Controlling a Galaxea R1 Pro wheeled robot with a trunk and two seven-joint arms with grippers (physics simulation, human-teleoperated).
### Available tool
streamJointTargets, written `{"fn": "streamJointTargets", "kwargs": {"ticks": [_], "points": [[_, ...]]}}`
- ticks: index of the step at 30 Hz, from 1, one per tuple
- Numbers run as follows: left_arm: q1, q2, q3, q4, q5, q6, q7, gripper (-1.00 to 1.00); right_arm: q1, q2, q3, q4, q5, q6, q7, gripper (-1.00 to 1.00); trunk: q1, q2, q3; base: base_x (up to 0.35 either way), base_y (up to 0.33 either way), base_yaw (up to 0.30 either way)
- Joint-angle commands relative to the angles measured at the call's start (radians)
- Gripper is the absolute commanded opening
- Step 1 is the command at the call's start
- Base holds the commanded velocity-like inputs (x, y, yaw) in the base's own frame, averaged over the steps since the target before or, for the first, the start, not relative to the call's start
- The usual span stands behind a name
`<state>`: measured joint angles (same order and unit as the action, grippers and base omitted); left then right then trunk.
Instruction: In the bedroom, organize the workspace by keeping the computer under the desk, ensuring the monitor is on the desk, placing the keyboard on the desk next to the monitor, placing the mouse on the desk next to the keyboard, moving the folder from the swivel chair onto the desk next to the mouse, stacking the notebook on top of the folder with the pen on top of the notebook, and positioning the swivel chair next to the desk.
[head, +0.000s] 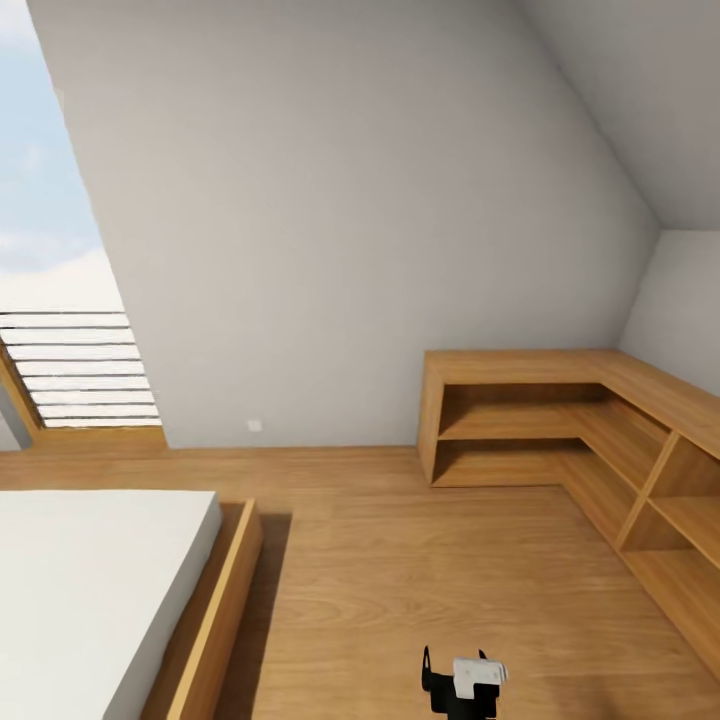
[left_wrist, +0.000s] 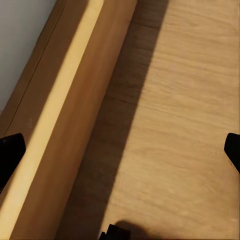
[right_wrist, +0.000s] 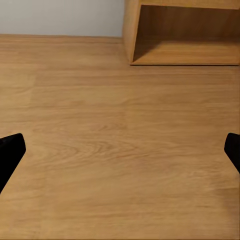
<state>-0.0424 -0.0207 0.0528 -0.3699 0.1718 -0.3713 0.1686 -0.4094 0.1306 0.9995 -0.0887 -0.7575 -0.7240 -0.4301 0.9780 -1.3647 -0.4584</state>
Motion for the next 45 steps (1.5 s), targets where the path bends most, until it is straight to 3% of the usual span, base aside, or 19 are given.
{"fn": "streamJointTargets", "kwargs": {"ticks": [1,45], "points": [[-0.001,-0.001,0.004,0.000,0.002,-0.003,-0.001,1.00,-0.001,0.000,0.008,0.000,-0.002,0.000,-0.009,1.00,0.001,-0.001,-0.001,0.329,0.000,-0.096],[-0.001,0.000,0.004,0.000,0.002,-0.003,-0.001,1.00,0.000,0.000,0.010,0.000,-0.002,0.001,-0.007,1.00,0.001,-0.001,-0.001,0.330,0.000,-0.248]]}}
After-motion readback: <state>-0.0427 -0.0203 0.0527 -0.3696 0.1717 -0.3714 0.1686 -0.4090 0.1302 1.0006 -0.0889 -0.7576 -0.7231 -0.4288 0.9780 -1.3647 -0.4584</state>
